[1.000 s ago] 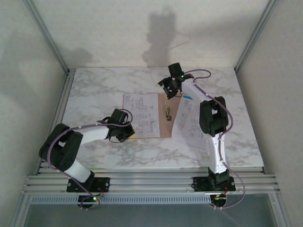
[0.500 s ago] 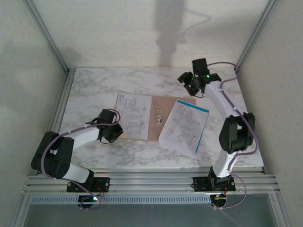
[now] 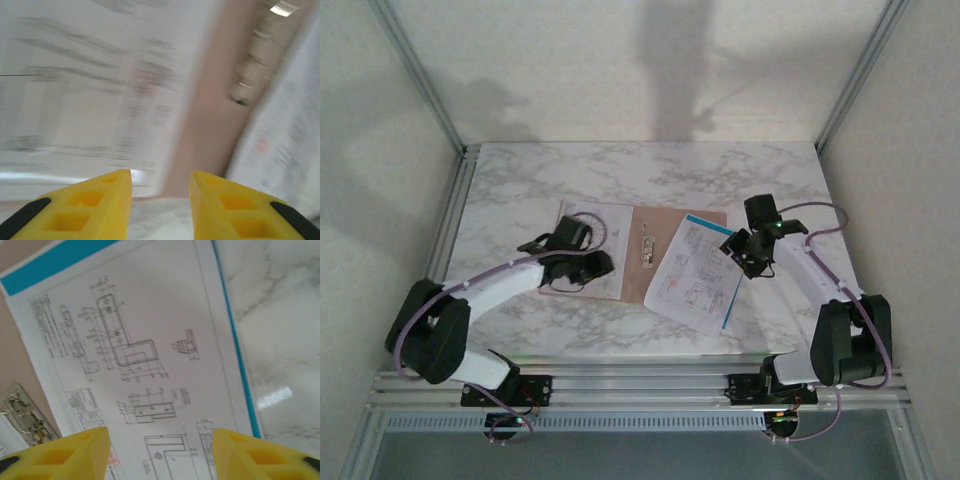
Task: Put the files into the folder
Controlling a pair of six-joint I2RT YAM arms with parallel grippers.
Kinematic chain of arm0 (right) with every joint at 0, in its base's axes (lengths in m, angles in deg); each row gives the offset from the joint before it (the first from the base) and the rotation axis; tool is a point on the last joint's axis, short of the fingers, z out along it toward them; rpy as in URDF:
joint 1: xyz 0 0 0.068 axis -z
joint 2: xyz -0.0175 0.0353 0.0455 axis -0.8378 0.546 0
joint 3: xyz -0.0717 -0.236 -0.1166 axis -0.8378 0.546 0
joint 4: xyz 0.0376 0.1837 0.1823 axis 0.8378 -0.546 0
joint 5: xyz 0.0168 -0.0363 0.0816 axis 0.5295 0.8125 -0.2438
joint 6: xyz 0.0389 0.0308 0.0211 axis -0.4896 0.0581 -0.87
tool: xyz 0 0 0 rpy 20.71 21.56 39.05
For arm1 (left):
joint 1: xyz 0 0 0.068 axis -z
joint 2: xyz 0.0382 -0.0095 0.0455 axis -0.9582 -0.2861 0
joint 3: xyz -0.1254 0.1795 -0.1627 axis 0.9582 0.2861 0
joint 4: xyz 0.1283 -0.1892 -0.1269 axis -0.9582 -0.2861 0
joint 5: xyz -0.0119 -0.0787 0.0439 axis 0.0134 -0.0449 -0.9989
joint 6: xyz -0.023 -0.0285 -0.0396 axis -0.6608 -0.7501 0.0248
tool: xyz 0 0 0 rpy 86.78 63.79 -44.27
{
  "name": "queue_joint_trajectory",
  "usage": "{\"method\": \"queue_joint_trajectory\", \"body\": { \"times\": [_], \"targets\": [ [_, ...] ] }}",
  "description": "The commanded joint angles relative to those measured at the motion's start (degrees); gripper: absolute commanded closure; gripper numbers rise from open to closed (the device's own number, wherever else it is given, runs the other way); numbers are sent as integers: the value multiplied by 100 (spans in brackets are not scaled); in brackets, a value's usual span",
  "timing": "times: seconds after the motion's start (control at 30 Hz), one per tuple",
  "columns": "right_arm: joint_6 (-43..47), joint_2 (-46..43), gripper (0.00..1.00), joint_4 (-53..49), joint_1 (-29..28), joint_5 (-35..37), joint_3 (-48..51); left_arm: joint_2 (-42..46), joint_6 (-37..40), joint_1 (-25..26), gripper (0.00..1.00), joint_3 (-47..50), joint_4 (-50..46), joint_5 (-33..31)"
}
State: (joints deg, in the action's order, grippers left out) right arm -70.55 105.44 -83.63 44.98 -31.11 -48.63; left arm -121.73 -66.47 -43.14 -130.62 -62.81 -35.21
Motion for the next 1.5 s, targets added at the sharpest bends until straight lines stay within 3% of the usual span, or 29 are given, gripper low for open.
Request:
{"method": "queue_joint_trajectory", "body": {
  "times": [0.0, 0.2, 0.43, 0.7, 1.0, 1.47],
  "targets": [
    [104, -162, 44, -101, 47, 109, 50, -532, 766, 539, 67, -415, -179, 547],
    [458, -503, 43, 163, 46, -398, 4, -1356, 1189, 1045, 67, -991, -259, 889],
    [634, -973, 41, 294, 47, -1246, 180, -1898, 1411, 1229, 67, -1234, -384, 758],
    [552, -1278, 43, 218, 48, -1344, 414, -2137, 1385, 1378, 71, -1336, -326, 660],
    [569, -1236, 44, 232, 49, -1357, 361, -2052, 1212, 1448, 99, -1532, -402, 542],
    [590, -1157, 44, 246, 50, -1299, 352, -2020, 728, 1453, 100, -1851, -317, 761]
  ]
}}
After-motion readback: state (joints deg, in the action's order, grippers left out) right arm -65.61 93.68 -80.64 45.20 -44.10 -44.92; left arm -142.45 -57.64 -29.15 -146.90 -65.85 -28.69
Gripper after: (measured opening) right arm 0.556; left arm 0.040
